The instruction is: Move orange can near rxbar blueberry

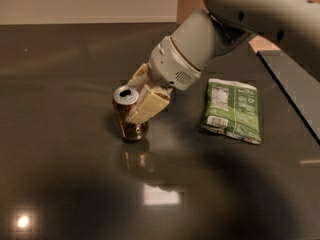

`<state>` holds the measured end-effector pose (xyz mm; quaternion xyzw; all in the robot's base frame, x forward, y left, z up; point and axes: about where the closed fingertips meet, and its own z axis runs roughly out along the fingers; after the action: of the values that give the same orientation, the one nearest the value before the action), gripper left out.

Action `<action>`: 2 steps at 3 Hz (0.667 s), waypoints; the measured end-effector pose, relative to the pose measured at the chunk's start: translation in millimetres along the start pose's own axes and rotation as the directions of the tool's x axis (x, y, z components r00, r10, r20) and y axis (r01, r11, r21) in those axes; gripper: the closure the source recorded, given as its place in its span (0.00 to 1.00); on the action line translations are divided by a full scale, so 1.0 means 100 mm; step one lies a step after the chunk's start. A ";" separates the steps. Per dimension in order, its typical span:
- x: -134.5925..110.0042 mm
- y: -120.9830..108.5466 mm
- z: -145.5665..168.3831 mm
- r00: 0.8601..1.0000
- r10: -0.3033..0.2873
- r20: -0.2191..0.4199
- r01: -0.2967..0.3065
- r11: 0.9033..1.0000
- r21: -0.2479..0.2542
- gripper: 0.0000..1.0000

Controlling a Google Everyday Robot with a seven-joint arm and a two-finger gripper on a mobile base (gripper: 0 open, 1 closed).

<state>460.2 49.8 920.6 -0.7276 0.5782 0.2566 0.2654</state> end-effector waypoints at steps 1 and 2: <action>0.12 -0.35 -0.09 0.999 0.032 -0.010 -0.031 0.998 0.053 1.00; 0.27 -0.56 -0.09 0.997 0.067 -0.025 -0.065 0.995 0.074 1.00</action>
Offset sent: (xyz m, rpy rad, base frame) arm 0.0911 -0.0277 -0.0176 -0.0328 -0.0007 -0.1567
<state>520.8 34.7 913.8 -0.7013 0.6145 0.2341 0.2752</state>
